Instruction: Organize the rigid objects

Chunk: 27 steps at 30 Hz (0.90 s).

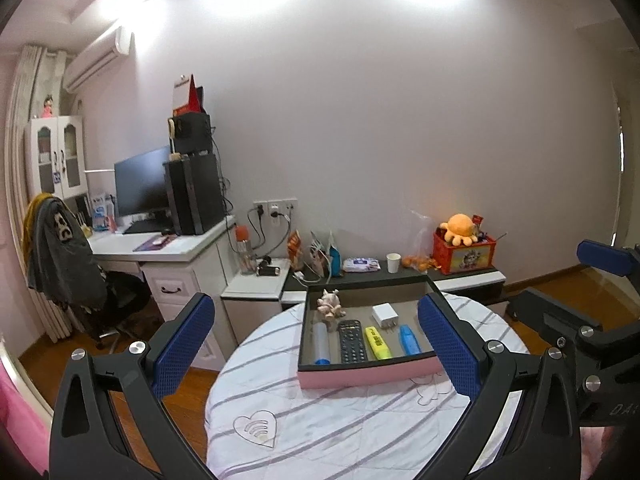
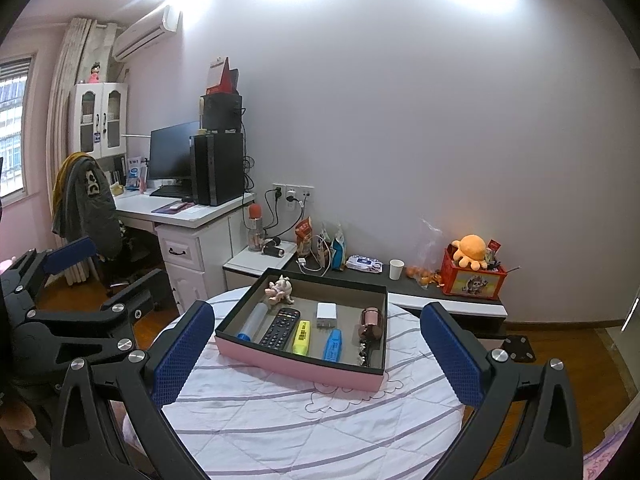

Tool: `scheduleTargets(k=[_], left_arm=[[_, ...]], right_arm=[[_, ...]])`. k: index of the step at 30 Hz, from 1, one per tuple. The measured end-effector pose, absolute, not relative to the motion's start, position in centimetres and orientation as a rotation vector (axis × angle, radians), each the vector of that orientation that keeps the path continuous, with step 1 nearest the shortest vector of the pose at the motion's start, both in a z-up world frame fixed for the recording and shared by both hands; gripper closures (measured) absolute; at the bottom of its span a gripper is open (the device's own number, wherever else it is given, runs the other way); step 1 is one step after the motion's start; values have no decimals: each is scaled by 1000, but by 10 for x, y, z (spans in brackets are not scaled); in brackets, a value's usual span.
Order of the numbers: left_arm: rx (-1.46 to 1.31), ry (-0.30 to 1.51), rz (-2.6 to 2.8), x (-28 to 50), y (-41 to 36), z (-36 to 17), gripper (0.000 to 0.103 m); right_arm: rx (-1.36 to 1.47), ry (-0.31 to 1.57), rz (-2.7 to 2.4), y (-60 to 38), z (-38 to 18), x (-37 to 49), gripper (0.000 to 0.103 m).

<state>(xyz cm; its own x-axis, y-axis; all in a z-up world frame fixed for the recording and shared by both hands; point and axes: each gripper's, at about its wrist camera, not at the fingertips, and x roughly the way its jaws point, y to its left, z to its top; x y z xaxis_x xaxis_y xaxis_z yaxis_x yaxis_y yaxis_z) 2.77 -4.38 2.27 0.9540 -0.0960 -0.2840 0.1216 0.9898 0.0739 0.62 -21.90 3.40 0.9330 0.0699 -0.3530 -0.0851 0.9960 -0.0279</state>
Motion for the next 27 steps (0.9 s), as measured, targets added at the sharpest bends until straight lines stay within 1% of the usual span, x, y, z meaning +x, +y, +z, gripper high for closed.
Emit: scheduleTargets(k=[27], left_arm=[[88,283,-88,28,-44,16,0]], right_arm=[[-43,373,87,-217,30,10,0]])
